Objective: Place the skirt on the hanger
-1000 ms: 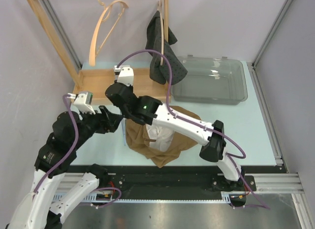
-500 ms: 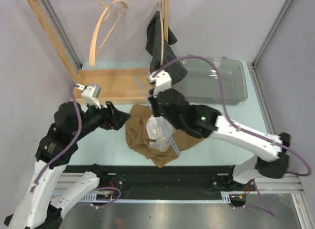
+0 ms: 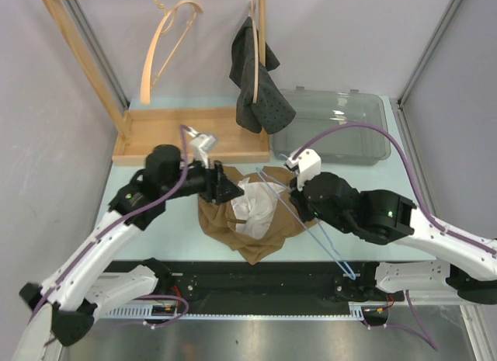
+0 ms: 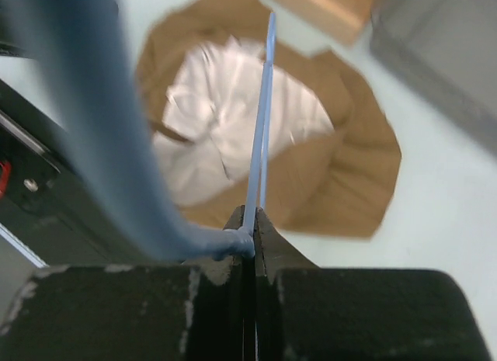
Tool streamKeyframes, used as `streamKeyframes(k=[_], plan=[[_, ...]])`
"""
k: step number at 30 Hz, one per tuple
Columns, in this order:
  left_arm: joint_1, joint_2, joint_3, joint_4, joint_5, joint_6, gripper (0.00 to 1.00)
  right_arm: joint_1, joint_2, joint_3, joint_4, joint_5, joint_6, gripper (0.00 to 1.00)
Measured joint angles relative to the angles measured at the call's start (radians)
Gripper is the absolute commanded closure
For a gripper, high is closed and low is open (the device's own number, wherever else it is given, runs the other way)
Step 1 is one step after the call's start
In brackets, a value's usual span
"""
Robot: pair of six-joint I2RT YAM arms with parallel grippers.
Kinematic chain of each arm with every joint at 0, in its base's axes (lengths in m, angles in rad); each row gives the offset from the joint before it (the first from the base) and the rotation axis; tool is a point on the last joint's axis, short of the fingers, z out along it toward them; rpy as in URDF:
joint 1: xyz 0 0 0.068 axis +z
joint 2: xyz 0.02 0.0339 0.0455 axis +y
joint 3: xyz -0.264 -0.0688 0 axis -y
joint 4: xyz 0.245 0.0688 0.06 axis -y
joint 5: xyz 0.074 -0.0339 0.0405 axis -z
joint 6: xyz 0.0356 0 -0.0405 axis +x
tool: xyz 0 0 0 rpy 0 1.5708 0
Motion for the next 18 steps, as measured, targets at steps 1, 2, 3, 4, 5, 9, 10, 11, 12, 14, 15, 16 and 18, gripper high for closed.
streamKeyframes(k=[1, 2, 3, 4, 5, 9, 10, 11, 12, 14, 15, 16, 18], plan=[[-0.036, 0.023, -0.004, 0.006, -0.02, -0.001, 0.45, 0.0, -0.02, -0.029, -0.024, 0.003, 0.019, 1.0], [-0.079, 0.056, -0.005, 0.015, -0.047, -0.004, 0.46, 0.0, -0.043, -0.055, -0.047, 0.003, 0.038, 1.0], [-0.116, 0.09, -0.006, 0.024, -0.076, -0.008, 0.47, 0.001, -0.069, -0.078, -0.068, 0.003, 0.057, 1.0], [-0.147, 0.12, -0.007, 0.032, -0.098, -0.01, 0.49, 0.001, -0.094, -0.094, -0.087, 0.003, 0.076, 1.0], [-0.174, 0.15, -0.01, 0.038, -0.127, -0.013, 0.49, 0.001, -0.121, -0.111, -0.098, 0.003, 0.092, 1.0], [-0.242, 0.222, -0.008, 0.035, -0.239, -0.018, 0.51, 0.003, -0.204, -0.158, -0.132, -0.001, 0.146, 1.0], [-0.259, 0.239, 0.001, 0.018, -0.278, -0.018, 0.52, 0.003, -0.217, -0.172, -0.135, -0.003, 0.158, 1.0], [-0.277, 0.257, 0.014, 0.004, -0.308, -0.019, 0.52, 0.003, -0.223, -0.181, -0.137, -0.006, 0.166, 1.0], [-0.296, 0.277, 0.029, -0.01, -0.336, -0.022, 0.52, 0.005, -0.229, -0.191, -0.139, -0.01, 0.174, 1.0], [-0.334, 0.311, 0.056, -0.034, -0.406, -0.035, 0.52, 0.011, -0.236, -0.208, -0.142, -0.016, 0.187, 1.0], [-0.351, 0.324, 0.063, -0.046, -0.436, -0.046, 0.52, 0.015, -0.238, -0.215, -0.142, -0.016, 0.194, 1.0], [-0.365, 0.335, 0.064, -0.054, -0.466, -0.061, 0.52, 0.018, -0.236, -0.224, -0.14, -0.018, 0.2, 1.0], [-0.385, 0.355, 0.064, -0.07, -0.517, -0.096, 0.52, 0.026, -0.236, -0.242, -0.14, -0.02, 0.209, 1.0]])
